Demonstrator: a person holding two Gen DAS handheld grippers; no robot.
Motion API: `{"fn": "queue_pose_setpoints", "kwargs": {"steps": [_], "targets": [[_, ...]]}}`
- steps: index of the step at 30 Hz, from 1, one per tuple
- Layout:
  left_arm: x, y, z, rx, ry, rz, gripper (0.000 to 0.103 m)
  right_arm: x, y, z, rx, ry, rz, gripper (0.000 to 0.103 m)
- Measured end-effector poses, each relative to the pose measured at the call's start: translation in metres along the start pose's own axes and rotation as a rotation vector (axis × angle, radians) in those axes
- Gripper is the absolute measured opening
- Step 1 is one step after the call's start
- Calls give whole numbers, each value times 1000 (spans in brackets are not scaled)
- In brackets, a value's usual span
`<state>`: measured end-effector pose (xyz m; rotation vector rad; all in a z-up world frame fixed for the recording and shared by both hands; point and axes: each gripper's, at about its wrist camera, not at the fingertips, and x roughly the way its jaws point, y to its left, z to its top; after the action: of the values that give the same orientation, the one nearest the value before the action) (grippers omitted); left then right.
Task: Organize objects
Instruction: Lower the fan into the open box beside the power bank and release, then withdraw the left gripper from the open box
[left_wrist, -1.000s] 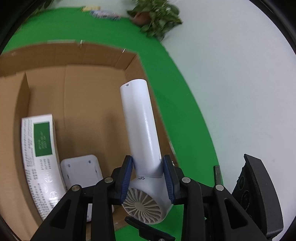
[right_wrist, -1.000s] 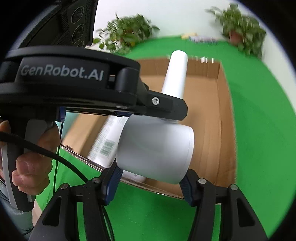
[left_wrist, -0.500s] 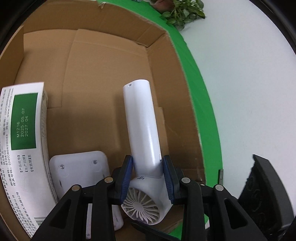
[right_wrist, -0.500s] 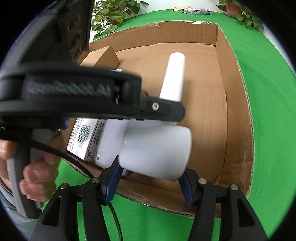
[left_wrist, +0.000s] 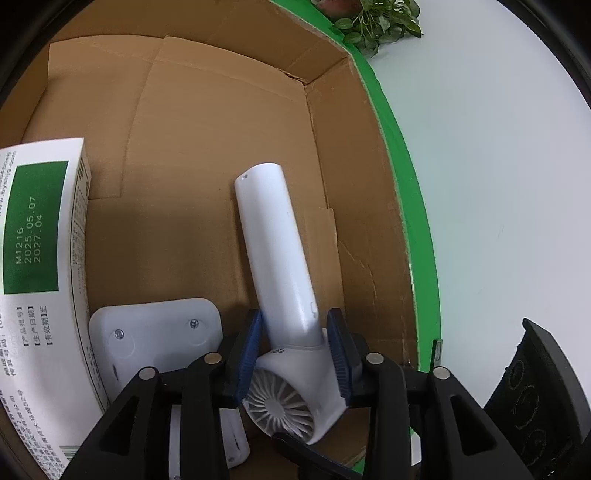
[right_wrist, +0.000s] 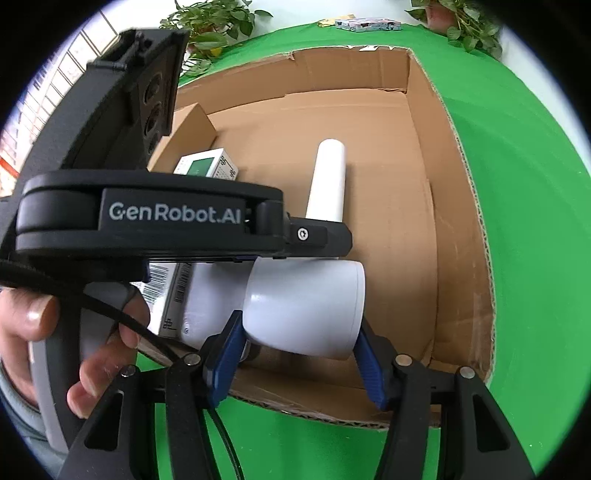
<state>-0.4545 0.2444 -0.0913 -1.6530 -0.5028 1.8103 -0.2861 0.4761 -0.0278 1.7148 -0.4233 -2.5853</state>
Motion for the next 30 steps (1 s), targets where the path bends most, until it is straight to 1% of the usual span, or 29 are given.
{"fn": "queue_pose_setpoints", "kwargs": {"steps": [1, 3, 4, 5, 8, 10, 11, 12, 13, 15, 16, 19, 20, 21, 22, 24, 25, 26, 27, 28, 29, 30], "targets": [[-3, 1, 1, 7, -6, -5, 43, 0, 2, 0, -3, -1, -8, 56], [-19, -7, -1, 38, -44, 1, 44, 2, 2, -1, -12, 1, -35, 55], [-29, -11, -2, 53, -65, 9, 44, 2, 4, 6, -16, 1, -46, 55], [-40, -15, -4, 60, -90, 36, 44, 2, 5, 7, -17, -1, -54, 55], [-67, -19, -13, 91, -143, 87, 44, 3, 7, 7, -14, 3, -67, 56], [-82, -20, -21, 110, -181, 117, 44, 5, 9, 7, -17, 4, -84, 59], [-90, -19, -25, 115, -190, 116, 44, 6, 10, 7, -21, 2, -89, 60], [-97, -19, -30, 116, -196, 111, 44, 6, 11, 6, -18, -8, -90, 64], [-108, -17, -38, 111, -209, 107, 44, 6, 12, 6, -16, -11, -87, 70], [-125, -18, -51, 122, -246, 121, 44, 4, 17, 4, -33, -23, -70, 74], [-135, -15, -51, 129, -264, 130, 44, 3, 19, 2, -41, -30, -67, 74], [-158, -13, -67, 149, -307, 167, 44, -9, 29, -6, -50, -46, -29, 74], [-165, -13, -73, 161, -328, 186, 44, -5, 24, 0, -43, -48, -24, 74], [-171, -13, -76, 168, -351, 204, 44, -10, 28, -6, -38, -46, -21, 74], [-187, -13, -89, 176, -372, 218, 44, -10, 27, -6, -36, -45, -21, 74], [-197, -9, -97, 197, -415, 248, 45, -16, 34, -9, -41, -59, -31, 74], [-210, -7, -108, 212, -446, 272, 49, -21, 36, -11, -49, -80, -51, 74], [-218, -8, -117, 230, -490, 304, 56, -29, 38, -16, -58, -102, -71, 74], [-226, -8, -129, 248, -544, 344, 59, -36, 41, -21, -73, -134, -98, 74], [-234, -10, -140, 260, -601, 389, 67, -42, 45, -22, -90, -171, -128, 78], [-238, -11, -149, 270, -654, 427, 78, -55, 53, -32, -119, -243, -170, 81], [-243, -10, -165, 283, -732, 475, 84, -62, 59, -40, -141, -311, -191, 84]]}}
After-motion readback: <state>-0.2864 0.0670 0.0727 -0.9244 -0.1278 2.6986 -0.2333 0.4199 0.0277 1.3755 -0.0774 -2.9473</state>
